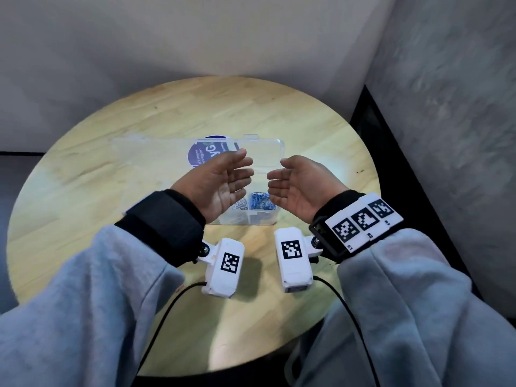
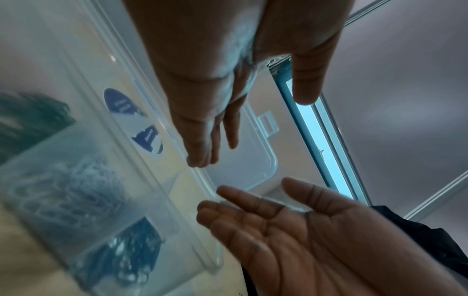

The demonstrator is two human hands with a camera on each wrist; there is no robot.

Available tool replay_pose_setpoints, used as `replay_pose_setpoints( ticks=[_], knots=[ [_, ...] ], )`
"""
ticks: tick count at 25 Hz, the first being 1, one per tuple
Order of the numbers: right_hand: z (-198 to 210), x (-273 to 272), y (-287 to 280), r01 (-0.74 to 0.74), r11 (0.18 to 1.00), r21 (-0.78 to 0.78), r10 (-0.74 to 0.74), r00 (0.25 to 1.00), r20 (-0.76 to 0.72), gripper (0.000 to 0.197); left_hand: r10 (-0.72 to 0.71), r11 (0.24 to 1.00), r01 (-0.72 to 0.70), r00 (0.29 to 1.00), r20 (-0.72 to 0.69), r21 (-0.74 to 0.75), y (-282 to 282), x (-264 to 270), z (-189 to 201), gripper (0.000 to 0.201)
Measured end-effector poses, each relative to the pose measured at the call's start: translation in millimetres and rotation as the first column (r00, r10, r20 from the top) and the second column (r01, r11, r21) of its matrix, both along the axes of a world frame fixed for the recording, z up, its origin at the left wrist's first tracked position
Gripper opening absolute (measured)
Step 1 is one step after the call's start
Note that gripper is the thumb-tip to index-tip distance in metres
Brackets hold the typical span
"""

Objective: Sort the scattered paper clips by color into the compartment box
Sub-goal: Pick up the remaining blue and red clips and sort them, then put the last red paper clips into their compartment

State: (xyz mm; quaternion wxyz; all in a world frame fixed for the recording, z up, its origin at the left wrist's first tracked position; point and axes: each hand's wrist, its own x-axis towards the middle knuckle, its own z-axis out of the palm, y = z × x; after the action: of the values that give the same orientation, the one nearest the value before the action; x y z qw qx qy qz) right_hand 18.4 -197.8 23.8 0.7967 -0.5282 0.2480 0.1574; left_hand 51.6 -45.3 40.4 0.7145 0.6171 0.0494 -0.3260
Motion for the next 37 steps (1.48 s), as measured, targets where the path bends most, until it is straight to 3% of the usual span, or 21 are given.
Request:
replay_pose_setpoints(
  ticks=[2, 6, 9, 12, 15, 18, 19, 21, 24, 28, 35, 37],
  knots=[
    [1.5, -5.2, 6.3, -0.002, 0.996, -0.093, 0.005, 0.999, 0.034, 0.022, 0.016, 0.999, -0.018, 0.998, 0.060, 0.034, 18.3, -1.8, 8.3, 0.020],
    [4.6, -18.0, 17.3, -0.023, 0.905, -0.425, 0.085, 0.988, 0.127, 0.011, -0.034, 0.943, -0.053, 0.967, 0.251, 0.329, 73.7, -0.3, 16.2, 0.008],
    [5.4, -30.7, 35.7, -0.083, 0.681, -0.728, 0.261, 0.956, 0.136, 0.009, -0.118, 0.823, -0.069, 0.950, 0.288, 0.564, 126.7, -2.8, 7.6, 0.012],
    [2.1, -43.1, 60.8, -0.182, 0.469, -0.864, 0.459, 0.886, 0.063, 0.007, -0.154, 0.705, -0.064, 0.958, 0.241, 0.707, 169.5, -7.5, -10.6, 0.016],
    [-4.2, -49.2, 88.4, -0.293, 0.233, -0.927, 0.606, 0.790, -0.097, 0.014, -0.259, 0.530, -0.009, 0.950, 0.172, 0.848, 196.6, -13.3, -31.9, 0.026],
    [-13.2, -48.5, 120.0, -0.364, -0.112, -0.925, 0.702, 0.630, -0.333, 0.040, -0.434, 0.292, 0.008, 0.892, 0.125, 0.956, 204.9, -18.3, -48.2, 0.033],
    [-16.8, -46.0, 129.7, -0.362, -0.202, -0.910, 0.705, 0.591, -0.391, 0.050, -0.477, 0.248, -0.001, 0.870, 0.123, 0.969, 204.7, -18.0, -51.5, 0.035],
    [-22.8, -38.3, 145.1, -0.337, -0.302, -0.891, 0.702, 0.553, -0.448, 0.065, -0.544, 0.199, -0.005, 0.831, 0.115, 0.980, 202.0, -16.4, -54.6, 0.033],
    [-27.7, -23.7, 163.4, -0.294, -0.394, -0.871, 0.715, 0.497, -0.491, 0.069, -0.601, 0.167, 0.003, 0.793, 0.099, 0.986, 200.1, -11.7, -57.8, 0.027],
    [-36.4, -10.5, 176.1, -0.287, -0.465, -0.838, 0.711, 0.443, -0.546, 0.053, -0.574, 0.202, -0.036, 0.805, 0.148, 0.979, 197.8, -10.3, -62.2, 0.025],
    [-46.3, -6.1, 179.4, -0.283, -0.328, -0.901, 0.736, 0.522, -0.432, 0.005, -0.572, 0.087, 0.023, 0.820, 0.031, 0.996, 193.3, -6.2, -68.4, 0.018],
    [-47.6, -8.9, 177.2, -0.298, -0.302, -0.906, 0.730, 0.538, -0.421, 0.003, -0.574, 0.063, 0.048, 0.819, -0.004, 0.997, 193.5, -6.1, -66.4, 0.014]
  ],
)
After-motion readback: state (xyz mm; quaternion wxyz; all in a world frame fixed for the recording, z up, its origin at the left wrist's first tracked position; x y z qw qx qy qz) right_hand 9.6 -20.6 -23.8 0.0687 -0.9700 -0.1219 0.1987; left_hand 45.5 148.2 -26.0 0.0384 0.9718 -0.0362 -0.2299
